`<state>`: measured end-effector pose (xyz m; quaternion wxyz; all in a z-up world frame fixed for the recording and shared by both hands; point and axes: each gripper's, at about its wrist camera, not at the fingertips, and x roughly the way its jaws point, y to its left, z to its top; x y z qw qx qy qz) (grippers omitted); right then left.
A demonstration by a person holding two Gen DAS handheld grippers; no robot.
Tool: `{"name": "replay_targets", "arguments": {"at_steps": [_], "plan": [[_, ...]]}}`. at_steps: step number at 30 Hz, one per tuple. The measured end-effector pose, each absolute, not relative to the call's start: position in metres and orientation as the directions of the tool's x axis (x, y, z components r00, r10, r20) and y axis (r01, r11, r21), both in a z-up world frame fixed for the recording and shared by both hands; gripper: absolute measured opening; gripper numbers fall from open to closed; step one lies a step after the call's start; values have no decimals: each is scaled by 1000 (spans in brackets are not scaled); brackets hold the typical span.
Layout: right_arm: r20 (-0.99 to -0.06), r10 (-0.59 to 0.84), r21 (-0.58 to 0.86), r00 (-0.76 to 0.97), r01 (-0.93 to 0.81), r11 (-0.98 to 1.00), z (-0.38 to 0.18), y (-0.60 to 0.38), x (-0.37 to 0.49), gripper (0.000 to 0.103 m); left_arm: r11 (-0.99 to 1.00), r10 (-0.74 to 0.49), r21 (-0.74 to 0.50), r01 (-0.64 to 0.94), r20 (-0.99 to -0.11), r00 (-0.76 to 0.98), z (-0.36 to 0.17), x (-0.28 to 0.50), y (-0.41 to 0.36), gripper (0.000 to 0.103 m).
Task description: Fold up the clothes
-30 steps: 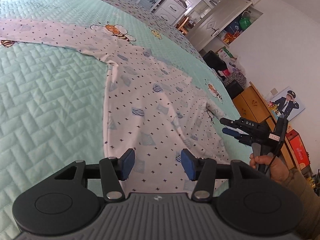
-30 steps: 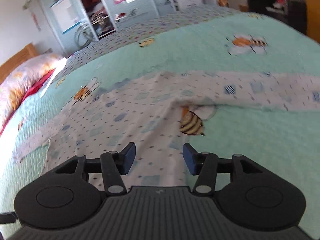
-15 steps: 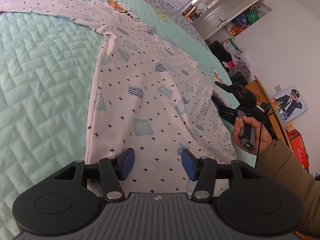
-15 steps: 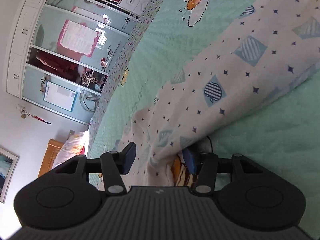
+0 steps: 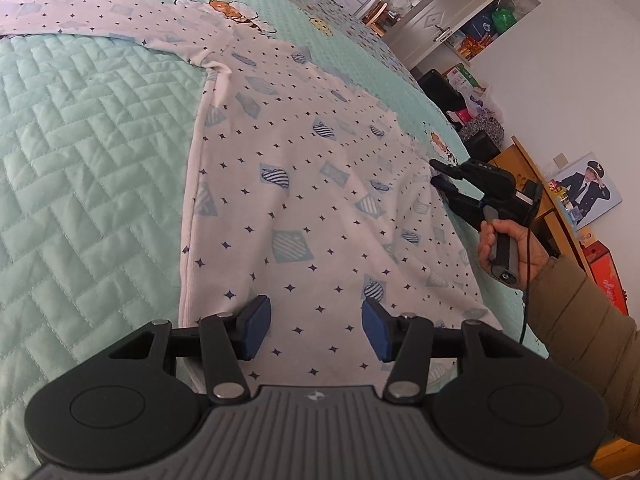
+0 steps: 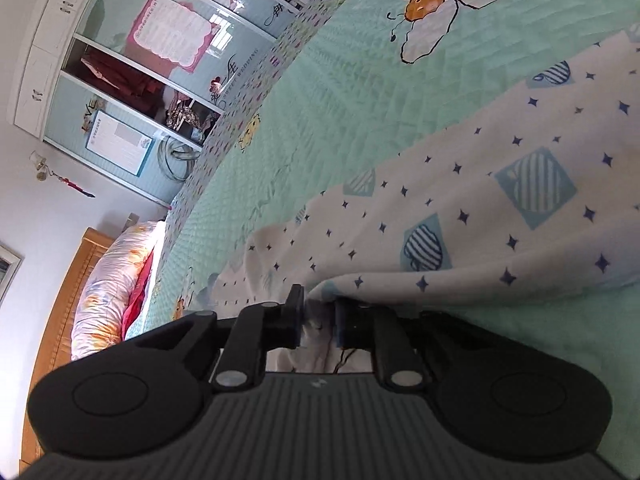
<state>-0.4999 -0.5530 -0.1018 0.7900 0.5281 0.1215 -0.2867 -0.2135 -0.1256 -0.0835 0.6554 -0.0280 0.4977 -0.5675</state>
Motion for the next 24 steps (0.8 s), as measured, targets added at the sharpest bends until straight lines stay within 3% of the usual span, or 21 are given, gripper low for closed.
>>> {"name": "replay_targets", "arguments": {"at_steps": [5,7,12,17,20,21,24], "plan": [[-568,-198,714,799,598,364,-81,-479,-547,34,367,-779,-605,706,-616,-122,-81,-217,-122,54],[-580,-139,721,802,586,369,-79,-445,-573,41,373,-781,-607,702,-613,-116,-78,-218,-119,55],[-595,-97,759,798,597,259,-85,-383,-626,42,394,-780,-605,692,-619,-97,-75,-223,-112,57],[-591,-53,778,805,586,225,-92,-369,-620,40,418,-771,-589,691,-632,-72,-78,-227,-106,57],[-586,-50,791,808,585,178,-99,-373,-620,19,422,-779,-607,674,-622,-73,-81,-224,-103,57],[-577,-51,801,815,577,162,-102,-374,-622,5,424,-780,-610,670,-622,-72,-81,-224,-103,56],[-545,-53,829,837,547,117,-112,-377,-631,1,422,-766,-591,687,-638,-79,-79,-224,-105,56]]}}
